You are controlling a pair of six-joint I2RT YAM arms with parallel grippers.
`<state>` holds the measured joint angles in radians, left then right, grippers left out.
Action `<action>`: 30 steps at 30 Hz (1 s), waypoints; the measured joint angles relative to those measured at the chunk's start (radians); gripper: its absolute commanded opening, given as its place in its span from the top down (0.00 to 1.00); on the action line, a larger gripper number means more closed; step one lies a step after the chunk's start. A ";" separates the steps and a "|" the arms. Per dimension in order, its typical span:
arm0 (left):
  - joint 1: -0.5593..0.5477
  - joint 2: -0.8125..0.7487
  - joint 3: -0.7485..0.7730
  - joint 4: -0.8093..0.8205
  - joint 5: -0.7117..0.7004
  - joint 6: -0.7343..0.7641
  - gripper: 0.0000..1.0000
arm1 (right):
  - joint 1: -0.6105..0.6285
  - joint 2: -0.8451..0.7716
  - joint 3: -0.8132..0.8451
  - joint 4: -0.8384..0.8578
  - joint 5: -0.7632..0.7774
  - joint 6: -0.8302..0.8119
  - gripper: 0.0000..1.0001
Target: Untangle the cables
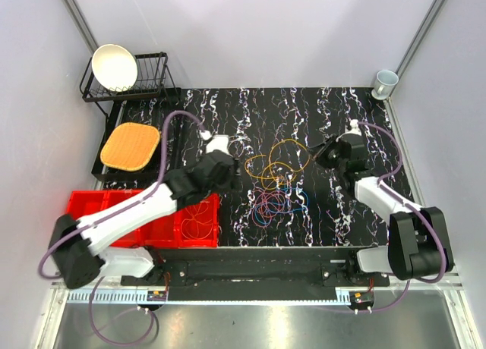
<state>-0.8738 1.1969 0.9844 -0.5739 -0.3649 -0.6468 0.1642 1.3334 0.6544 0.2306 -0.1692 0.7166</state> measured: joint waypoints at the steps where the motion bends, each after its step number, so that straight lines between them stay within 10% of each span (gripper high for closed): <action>1: -0.006 0.035 0.000 0.032 0.023 0.003 0.29 | 0.000 0.002 0.002 0.010 0.006 -0.002 1.00; 23: -0.215 0.549 0.178 0.178 0.059 -0.003 0.32 | 0.000 0.097 0.025 -0.043 0.052 -0.005 1.00; 30: -0.214 0.587 0.202 0.149 -0.012 -0.016 0.63 | 0.000 0.109 0.037 -0.045 0.045 -0.005 1.00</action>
<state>-1.0882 1.7840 1.1866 -0.4248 -0.3771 -0.6632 0.1638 1.4425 0.6914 0.1852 -0.1242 0.7120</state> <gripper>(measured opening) 0.553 0.010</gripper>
